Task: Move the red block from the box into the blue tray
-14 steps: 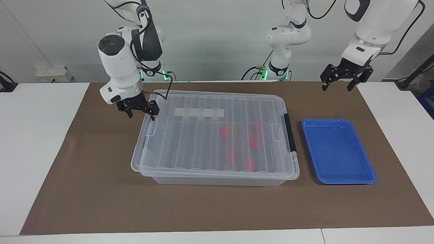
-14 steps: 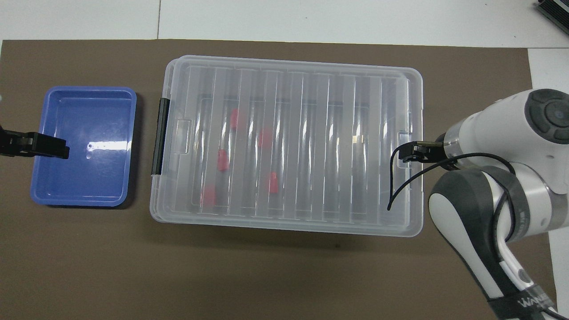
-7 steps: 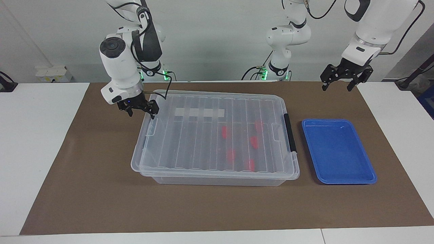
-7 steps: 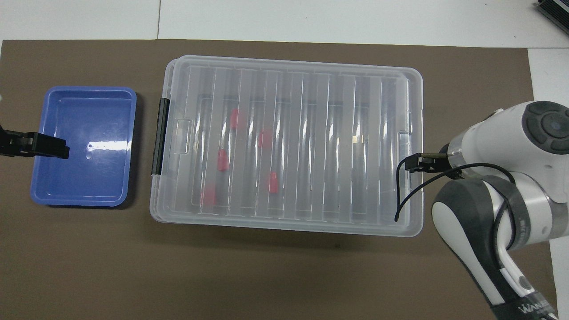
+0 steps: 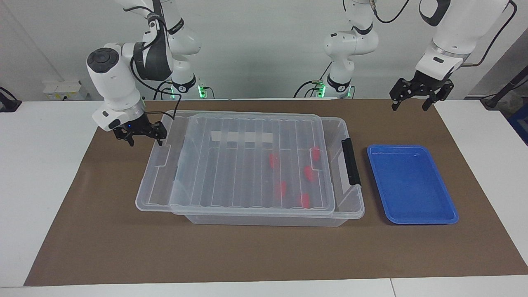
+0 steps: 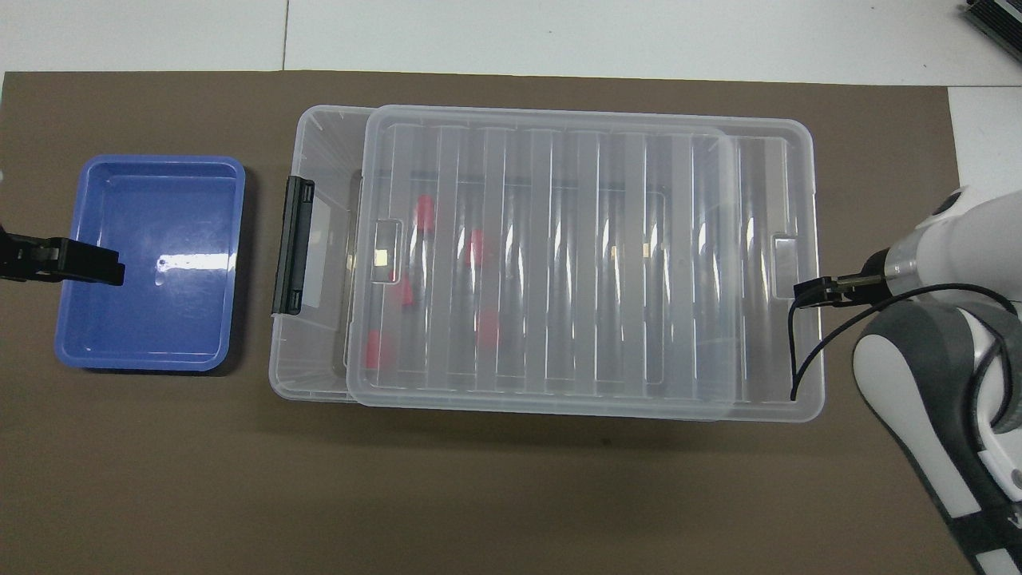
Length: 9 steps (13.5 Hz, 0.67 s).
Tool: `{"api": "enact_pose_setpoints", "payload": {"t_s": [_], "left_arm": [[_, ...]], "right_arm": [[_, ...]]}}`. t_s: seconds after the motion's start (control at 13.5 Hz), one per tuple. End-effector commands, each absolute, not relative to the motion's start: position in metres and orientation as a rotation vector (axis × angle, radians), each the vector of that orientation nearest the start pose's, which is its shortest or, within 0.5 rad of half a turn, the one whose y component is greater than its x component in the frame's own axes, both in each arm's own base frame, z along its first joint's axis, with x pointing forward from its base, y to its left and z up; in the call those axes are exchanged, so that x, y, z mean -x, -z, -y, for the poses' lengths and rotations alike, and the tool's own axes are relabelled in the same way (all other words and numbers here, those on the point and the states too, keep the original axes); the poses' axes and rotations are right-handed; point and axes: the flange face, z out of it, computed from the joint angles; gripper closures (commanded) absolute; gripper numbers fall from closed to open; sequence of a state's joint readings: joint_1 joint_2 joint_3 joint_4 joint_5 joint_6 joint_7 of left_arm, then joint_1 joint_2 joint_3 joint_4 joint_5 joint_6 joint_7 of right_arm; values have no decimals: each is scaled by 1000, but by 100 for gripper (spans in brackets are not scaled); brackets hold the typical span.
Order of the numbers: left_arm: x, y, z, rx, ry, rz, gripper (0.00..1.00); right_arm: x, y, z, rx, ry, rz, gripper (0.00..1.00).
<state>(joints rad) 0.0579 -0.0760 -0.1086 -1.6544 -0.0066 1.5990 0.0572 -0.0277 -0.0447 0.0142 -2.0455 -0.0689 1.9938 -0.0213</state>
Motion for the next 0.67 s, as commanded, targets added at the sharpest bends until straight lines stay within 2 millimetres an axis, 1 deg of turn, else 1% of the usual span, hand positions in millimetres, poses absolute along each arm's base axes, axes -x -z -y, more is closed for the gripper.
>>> {"api": "enact_pose_setpoints", "payload": {"t_s": [0.0,0.15,0.22,0.3,0.37,0.44,0.59], "left_arm": [[-524,-631,27,3137,21,-160,0],[-524,-635,31,3137,35,-153,0],[-525,-635,38,3144,49,-65,0],[-525,-634,51,3147,62,170,0],[-525,-632,81,3142,112,346,0],[-523,-631,100,3143,158,441,0],[-520,-623,134,3152,168,449,0]], "right_arm": [[-532,-461,26,3222,15,104,0],[-531,-460,51,3222,7,106,0],[-531,-460,60,3222,6,111,0],[-531,-460,68,3227,6,105,0],[-531,-461,76,3238,5,94,0],[-530,-461,82,3253,-2,98,0],[-526,-461,103,3256,-11,121,0]]}}
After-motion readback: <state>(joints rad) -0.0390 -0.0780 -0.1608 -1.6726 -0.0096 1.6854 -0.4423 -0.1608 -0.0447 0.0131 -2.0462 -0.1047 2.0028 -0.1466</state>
